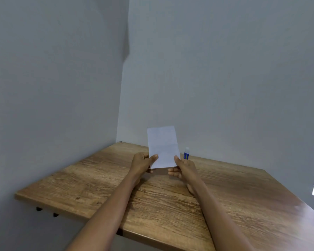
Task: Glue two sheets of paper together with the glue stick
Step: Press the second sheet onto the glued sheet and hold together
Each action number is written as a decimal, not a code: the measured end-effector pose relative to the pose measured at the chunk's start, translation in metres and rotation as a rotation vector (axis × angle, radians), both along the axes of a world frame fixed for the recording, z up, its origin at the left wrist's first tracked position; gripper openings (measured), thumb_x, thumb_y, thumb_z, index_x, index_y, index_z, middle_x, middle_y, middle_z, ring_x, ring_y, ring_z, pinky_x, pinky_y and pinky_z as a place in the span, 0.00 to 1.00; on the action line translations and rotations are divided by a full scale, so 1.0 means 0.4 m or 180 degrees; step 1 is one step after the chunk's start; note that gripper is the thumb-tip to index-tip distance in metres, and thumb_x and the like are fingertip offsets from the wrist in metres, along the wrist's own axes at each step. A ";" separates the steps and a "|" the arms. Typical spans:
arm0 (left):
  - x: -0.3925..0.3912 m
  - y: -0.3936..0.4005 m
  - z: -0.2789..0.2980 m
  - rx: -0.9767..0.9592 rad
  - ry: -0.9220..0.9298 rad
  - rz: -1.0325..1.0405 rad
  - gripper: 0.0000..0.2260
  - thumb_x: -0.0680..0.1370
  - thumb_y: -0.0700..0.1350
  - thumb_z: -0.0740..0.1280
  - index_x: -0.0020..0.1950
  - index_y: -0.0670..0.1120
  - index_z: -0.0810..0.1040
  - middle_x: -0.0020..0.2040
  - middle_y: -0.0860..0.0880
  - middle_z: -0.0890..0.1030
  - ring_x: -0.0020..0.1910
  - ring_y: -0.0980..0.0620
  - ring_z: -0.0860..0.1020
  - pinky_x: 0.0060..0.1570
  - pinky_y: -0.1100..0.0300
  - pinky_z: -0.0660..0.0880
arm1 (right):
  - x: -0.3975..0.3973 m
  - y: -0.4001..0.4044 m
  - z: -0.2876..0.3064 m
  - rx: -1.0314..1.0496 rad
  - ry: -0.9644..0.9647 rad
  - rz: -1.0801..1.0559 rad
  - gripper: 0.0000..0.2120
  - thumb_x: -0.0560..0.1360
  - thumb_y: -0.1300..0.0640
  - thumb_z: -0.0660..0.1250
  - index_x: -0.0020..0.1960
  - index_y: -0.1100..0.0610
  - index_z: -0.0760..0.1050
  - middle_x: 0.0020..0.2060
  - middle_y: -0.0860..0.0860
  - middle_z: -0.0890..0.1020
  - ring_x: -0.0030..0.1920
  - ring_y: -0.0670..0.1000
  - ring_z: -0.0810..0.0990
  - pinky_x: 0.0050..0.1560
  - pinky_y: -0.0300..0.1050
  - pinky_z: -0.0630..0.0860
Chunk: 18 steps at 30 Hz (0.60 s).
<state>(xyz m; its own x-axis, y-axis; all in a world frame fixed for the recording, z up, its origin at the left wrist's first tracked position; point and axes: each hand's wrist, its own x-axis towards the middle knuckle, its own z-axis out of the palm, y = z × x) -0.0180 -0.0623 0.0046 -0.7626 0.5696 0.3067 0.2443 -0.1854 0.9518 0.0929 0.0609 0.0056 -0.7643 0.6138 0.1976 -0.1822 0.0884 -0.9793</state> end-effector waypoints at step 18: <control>0.021 -0.006 0.000 -0.0680 0.0461 -0.0620 0.06 0.76 0.46 0.69 0.47 0.44 0.82 0.25 0.54 0.79 0.22 0.57 0.75 0.23 0.66 0.71 | 0.034 0.014 0.017 0.0254 0.0070 -0.0499 0.16 0.78 0.49 0.64 0.57 0.60 0.78 0.48 0.55 0.84 0.47 0.54 0.83 0.46 0.48 0.81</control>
<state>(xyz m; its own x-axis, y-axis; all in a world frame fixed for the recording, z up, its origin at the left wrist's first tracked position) -0.0094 -0.0647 0.0045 -0.5902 0.7636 0.2618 0.3594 -0.0417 0.9322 0.1066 0.0664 0.0123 -0.6555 0.7068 0.2661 -0.1813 0.1948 -0.9640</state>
